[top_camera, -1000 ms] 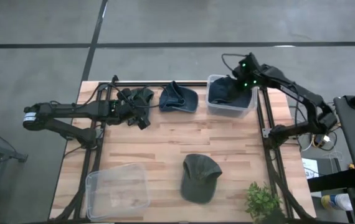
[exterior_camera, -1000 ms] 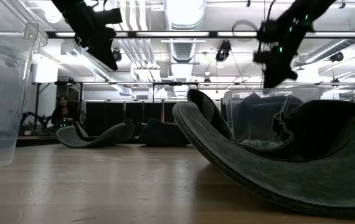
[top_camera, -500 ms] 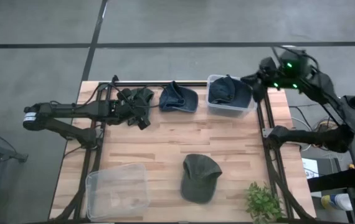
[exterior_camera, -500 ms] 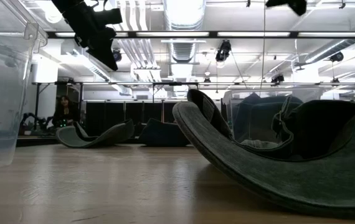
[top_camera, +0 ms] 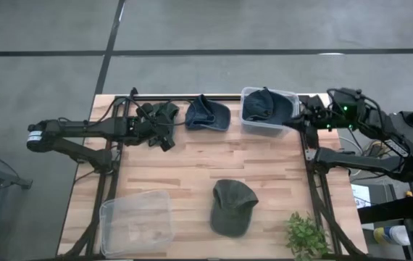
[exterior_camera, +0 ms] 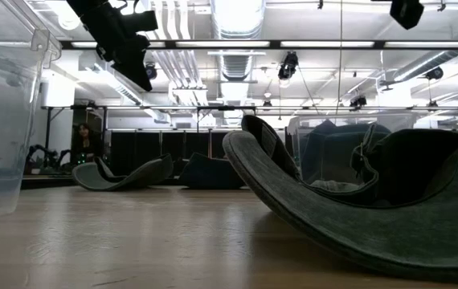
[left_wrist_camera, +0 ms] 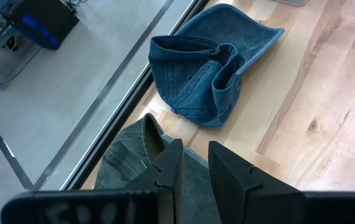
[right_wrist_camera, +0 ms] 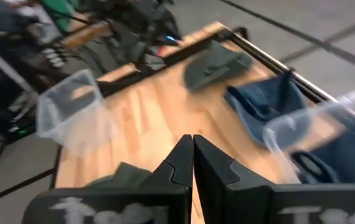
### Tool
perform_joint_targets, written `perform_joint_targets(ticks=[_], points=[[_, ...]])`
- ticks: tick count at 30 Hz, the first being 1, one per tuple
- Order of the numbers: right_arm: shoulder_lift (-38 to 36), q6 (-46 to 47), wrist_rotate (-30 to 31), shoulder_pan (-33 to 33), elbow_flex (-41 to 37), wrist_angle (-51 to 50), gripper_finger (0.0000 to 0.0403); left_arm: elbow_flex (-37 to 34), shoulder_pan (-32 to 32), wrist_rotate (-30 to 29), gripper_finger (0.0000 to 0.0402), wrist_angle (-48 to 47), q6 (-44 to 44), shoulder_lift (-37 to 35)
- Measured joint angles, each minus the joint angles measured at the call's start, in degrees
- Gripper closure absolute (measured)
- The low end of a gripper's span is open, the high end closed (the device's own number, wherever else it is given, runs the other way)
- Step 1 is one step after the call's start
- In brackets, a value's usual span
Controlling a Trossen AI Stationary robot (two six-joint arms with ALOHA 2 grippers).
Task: Pick & Place hat
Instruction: Put the blue cap into the top transparent bin
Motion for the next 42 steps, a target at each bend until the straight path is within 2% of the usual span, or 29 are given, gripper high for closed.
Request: perform_joint_targets(ticks=[7, 12, 17, 20, 23, 25, 29, 31, 36, 42], points=[[-3.8, -0.1, -2.1, 2.5, -8.3, 11.7, 0.0394, -0.1, 0.0, 0.0, 0.0333, 1.1, 0.2, 0.0], [-6.0, -0.3, -4.7, 2.5, -10.7, 16.6, 0.0394, 1.7, 0.0, 1.5, 0.0333, 12.3, 8.5, 2.6], [-8.5, -0.2, -4.8, 2.5, -11.1, 19.1, 0.0394, 11.1, 0.5, 1.8, 0.0333, 16.6, 18.3, 11.5], [-9.8, 0.6, -4.9, 2.5, -11.1, 19.4, 0.0394, 18.9, 1.5, 1.9, 0.0333, 15.0, 23.3, 18.7], [-10.9, 1.4, -4.9, 2.5, -11.1, 19.3, 0.0394, 27.0, 3.3, 2.6, 0.0333, 9.9, 24.0, 25.4], [-11.5, 1.4, -4.9, 2.5, -11.1, 19.3, 0.0394, 31.9, 4.9, 6.1, 0.0333, 5.4, 23.1, 29.3], [-12.0, 1.4, -4.9, 2.5, -11.1, 19.2, 0.0394, 38.5, 9.3, 20.2, 0.0333, -1.5, 18.4, 34.6], [-12.0, 1.4, -4.9, 2.5, -11.1, 19.1, 0.0394, 39.8, 11.8, 25.4, 0.0333, -3.6, 15.6, 36.5], [-12.0, 1.2, -4.9, 2.5, -11.1, 18.9, 0.0394, 39.3, 16.2, 27.5, 0.0333, -4.6, 13.2, 38.4], [-12.0, 1.2, -4.8, 2.5, -11.1, 17.4, 0.0394, 36.2, 17.3, 31.6, 0.0333, -4.6, 13.2, 38.6]])
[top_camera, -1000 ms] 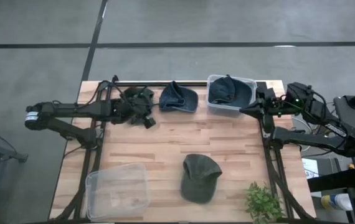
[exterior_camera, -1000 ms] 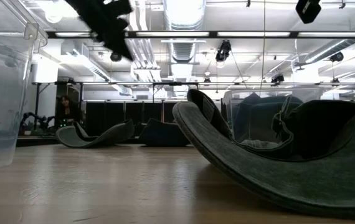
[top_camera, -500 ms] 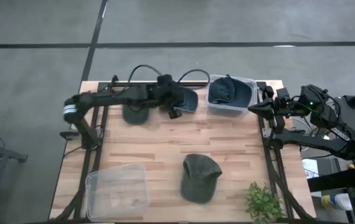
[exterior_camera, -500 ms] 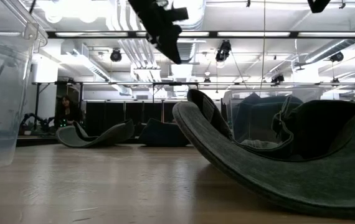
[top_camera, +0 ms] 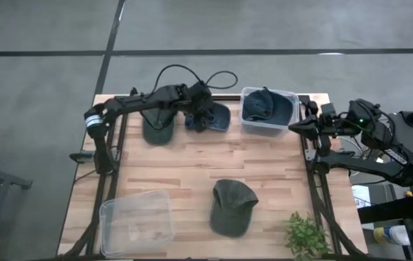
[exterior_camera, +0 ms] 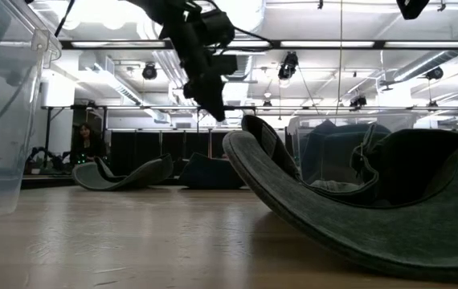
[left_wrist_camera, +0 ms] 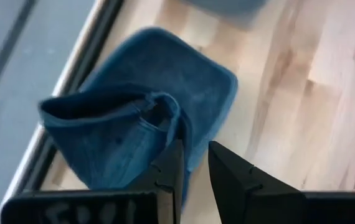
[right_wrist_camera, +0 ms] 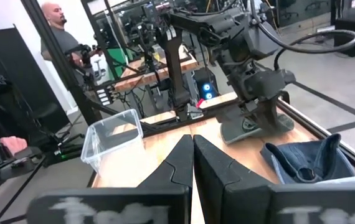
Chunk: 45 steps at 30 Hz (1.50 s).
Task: Pick & Place hat
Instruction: Put the blue cap into the top transparent bin
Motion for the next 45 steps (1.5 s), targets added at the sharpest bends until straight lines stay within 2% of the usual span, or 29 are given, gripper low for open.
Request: perform_joint_targets(ticks=[16, 45], points=[[0.0, -0.3, 0.4, 0.0, 0.0, -0.6, 0.0394, -7.9, 0.1, 0.5, 0.0333, 0.4, -2.6, -0.3], [0.0, 1.7, 0.6, 0.0, 0.0, -0.5, 0.0394, -8.0, 0.1, 0.6, 0.0332, 6.7, 1.3, -0.3]])
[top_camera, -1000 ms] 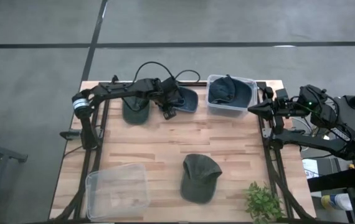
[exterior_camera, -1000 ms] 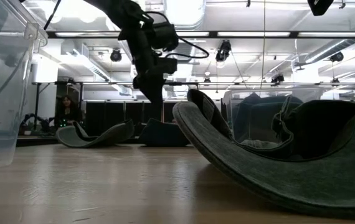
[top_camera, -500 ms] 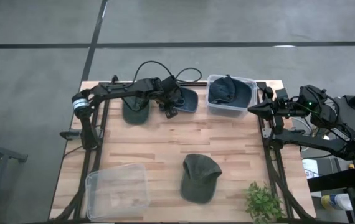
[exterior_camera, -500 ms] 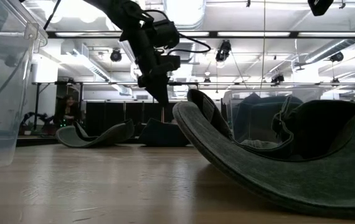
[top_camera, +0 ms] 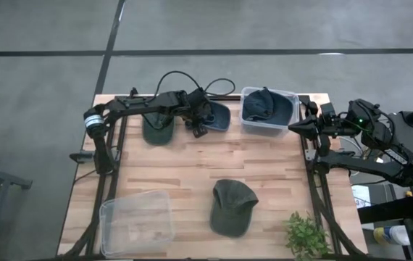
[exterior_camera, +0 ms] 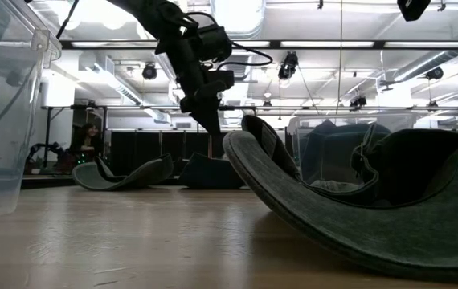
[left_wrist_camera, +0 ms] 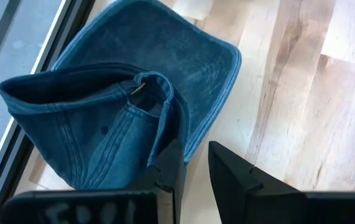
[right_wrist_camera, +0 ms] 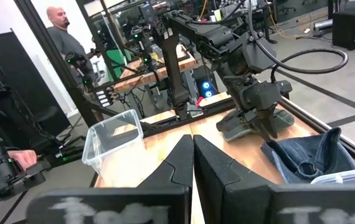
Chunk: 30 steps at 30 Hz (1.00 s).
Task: Pick & Place hat
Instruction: Put the blue cap into the top transparent bin
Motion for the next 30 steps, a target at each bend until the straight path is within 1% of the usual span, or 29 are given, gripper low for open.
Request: perform_joint_targets(ticks=[16, 26, 30], points=[[0.0, 0.0, 0.0, 0.0, 0.0, 0.0, 0.0394, -0.1, 0.0, -0.1, 0.0332, 1.9, -1.5, 0.0], [0.0, 0.0, 0.0, 0.0, 0.0, 0.0, 0.0394, -0.1, 0.0, -0.9, 0.0332, 1.5, -1.8, 0.0], [0.0, 0.0, 0.0, 0.0, 0.0, 0.0, 0.0394, -0.1, 0.0, -0.9, 0.0332, 1.8, -5.6, 0.0]])
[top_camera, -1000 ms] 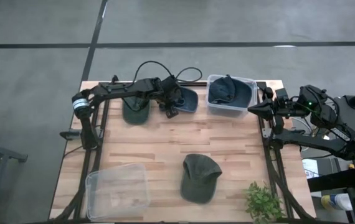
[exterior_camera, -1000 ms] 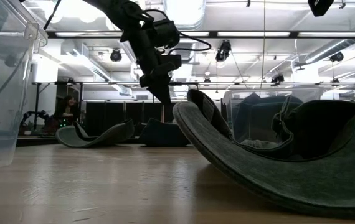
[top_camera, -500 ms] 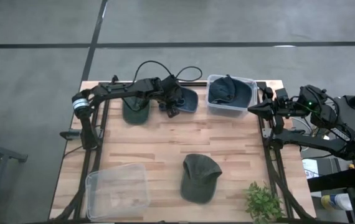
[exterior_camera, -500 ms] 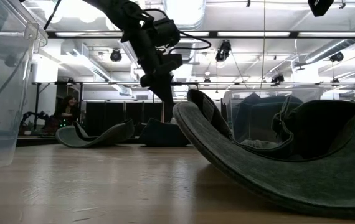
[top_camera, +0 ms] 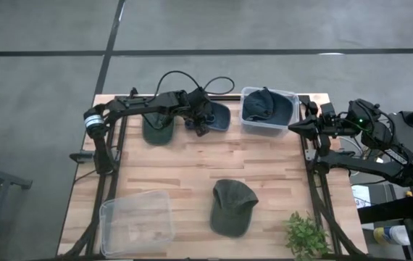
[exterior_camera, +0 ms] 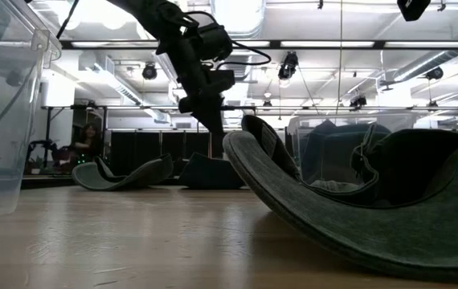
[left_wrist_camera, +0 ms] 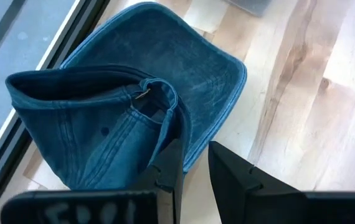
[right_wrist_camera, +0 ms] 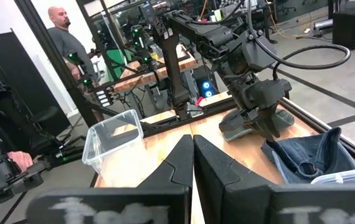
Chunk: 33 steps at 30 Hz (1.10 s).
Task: Pick & Place hat
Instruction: Put the blue cap into the top transparent bin
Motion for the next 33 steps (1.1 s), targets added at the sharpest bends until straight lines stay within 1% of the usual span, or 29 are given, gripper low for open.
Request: perform_joint_targets(ticks=[3, 22, 25, 33], points=[[0.0, 0.0, 0.0, 0.0, 0.0, 0.0, 0.0394, 0.0, 0.0, 0.0, 0.0332, 0.1, -1.1, 0.0], [0.0, 0.0, 0.0, 0.0, 0.0, 0.0, 0.0394, 0.0, 0.0, 0.1, 0.0332, 0.2, -1.2, 0.0], [0.0, 0.0, 0.0, 0.0, 0.0, 0.0, 0.0394, 0.0, 0.1, 1.4, 0.0332, 0.2, -1.2, 0.0], [0.0, 0.9, -0.1, 0.0, 0.0, 0.0, 0.0394, 0.0, 0.0, 2.6, 0.0332, 0.2, -1.3, 0.0]])
